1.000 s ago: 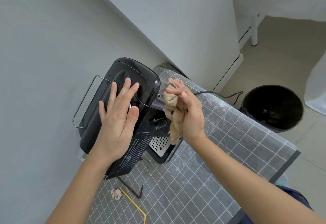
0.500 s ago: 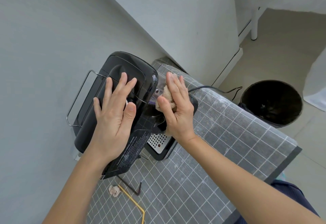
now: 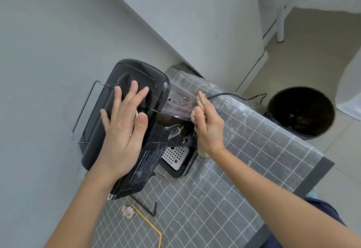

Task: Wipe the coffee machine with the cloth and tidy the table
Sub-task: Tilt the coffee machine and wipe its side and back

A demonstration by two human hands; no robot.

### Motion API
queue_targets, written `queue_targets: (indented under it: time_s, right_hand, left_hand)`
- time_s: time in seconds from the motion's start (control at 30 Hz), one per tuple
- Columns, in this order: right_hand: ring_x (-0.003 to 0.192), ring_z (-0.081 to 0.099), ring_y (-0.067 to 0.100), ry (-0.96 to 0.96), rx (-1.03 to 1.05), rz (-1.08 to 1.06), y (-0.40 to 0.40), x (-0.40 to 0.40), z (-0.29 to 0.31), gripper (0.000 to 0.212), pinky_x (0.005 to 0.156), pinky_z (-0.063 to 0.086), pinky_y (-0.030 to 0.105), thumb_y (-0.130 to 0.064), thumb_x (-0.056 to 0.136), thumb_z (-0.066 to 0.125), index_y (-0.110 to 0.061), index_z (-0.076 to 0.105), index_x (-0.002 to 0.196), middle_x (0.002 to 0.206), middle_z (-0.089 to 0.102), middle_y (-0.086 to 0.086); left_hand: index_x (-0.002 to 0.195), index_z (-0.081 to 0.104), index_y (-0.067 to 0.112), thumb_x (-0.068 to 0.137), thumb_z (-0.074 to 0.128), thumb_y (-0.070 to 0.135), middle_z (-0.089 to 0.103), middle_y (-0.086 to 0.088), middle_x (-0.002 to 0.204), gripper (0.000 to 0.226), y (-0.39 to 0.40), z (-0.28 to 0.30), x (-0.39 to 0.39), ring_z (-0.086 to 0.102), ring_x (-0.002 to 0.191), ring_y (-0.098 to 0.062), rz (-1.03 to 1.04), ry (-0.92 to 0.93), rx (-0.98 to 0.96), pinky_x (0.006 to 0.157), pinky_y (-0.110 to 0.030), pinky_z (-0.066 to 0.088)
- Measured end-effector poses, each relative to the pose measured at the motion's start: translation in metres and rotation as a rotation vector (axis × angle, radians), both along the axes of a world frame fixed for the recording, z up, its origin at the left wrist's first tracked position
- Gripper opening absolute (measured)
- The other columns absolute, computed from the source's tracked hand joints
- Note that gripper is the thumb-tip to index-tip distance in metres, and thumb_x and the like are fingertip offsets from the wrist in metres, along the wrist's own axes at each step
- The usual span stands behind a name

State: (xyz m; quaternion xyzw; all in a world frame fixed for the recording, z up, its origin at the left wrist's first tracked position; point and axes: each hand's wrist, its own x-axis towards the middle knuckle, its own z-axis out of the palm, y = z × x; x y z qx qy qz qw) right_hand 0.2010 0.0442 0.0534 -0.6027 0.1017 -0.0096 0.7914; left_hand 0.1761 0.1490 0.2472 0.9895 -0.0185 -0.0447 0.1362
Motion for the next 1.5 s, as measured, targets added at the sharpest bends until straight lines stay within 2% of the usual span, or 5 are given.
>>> queue_targets:
  time_s: [0.53, 0.77, 1.03, 1.2, 1.5]
  right_hand:
    - [0.140, 0.038, 0.017, 0.343, -0.026, 0.102, -0.018, -0.018, 0.083, 0.056, 0.109, 0.027, 0.026, -0.030, 0.103, 0.039, -0.018, 0.023, 0.155, 0.151, 0.044, -0.001]
    - [0.067, 0.046, -0.035, 0.287, 0.050, 0.110, -0.027, -0.026, 0.124, 0.055, 0.061, 0.034, -0.008, -0.023, 0.103, 0.046, -0.022, 0.024, 0.153, 0.074, 0.047, -0.021]
    - [0.078, 0.066, -0.005, 0.305, 0.262, 0.138, -0.033, -0.028, 0.128, 0.048, 0.083, 0.056, 0.020, -0.027, 0.100, 0.047, -0.031, 0.033, 0.145, 0.081, 0.067, -0.008]
    - [0.084, 0.070, 0.025, 0.635, 0.956, 0.080, -0.072, -0.030, 0.097, 0.024, 0.084, 0.059, 0.039, -0.016, 0.081, 0.067, 0.000, 0.068, 0.099, 0.094, 0.072, 0.016]
    - [0.081, 0.065, 0.020, 0.523, 0.309, 0.339, -0.120, -0.042, -0.013, 0.024, 0.070, 0.052, 0.031, -0.011, 0.100, 0.041, -0.015, 0.065, 0.104, 0.090, 0.071, 0.010]
  left_hand:
    - [0.146, 0.025, 0.042, 0.096, 0.018, 0.056, 0.009, 0.024, 0.158, 0.052, 0.004, -0.004, 0.000, -0.012, 0.147, -0.001, -0.003, -0.007, -0.007, 0.114, -0.053, -0.015]
    - [0.145, 0.027, 0.042, 0.096, 0.019, 0.054, 0.010, 0.023, 0.158, 0.051, 0.004, -0.003, 0.001, -0.012, 0.147, -0.002, 0.001, -0.015, 0.000, 0.114, -0.055, -0.013]
    - [0.147, 0.027, 0.039, 0.097, 0.016, 0.053, 0.011, 0.022, 0.159, 0.053, 0.004, -0.002, 0.001, -0.012, 0.147, -0.001, 0.001, -0.009, -0.012, 0.114, -0.055, -0.015]
    - [0.147, 0.026, 0.039, 0.097, 0.016, 0.054, 0.010, 0.022, 0.159, 0.053, 0.003, -0.001, 0.000, -0.013, 0.146, 0.000, 0.000, -0.003, -0.020, 0.114, -0.055, -0.015]
    - [0.147, 0.026, 0.038, 0.098, 0.017, 0.053, 0.011, 0.021, 0.159, 0.053, 0.004, -0.002, 0.001, -0.011, 0.147, -0.001, -0.002, -0.010, -0.008, 0.114, -0.055, -0.015]
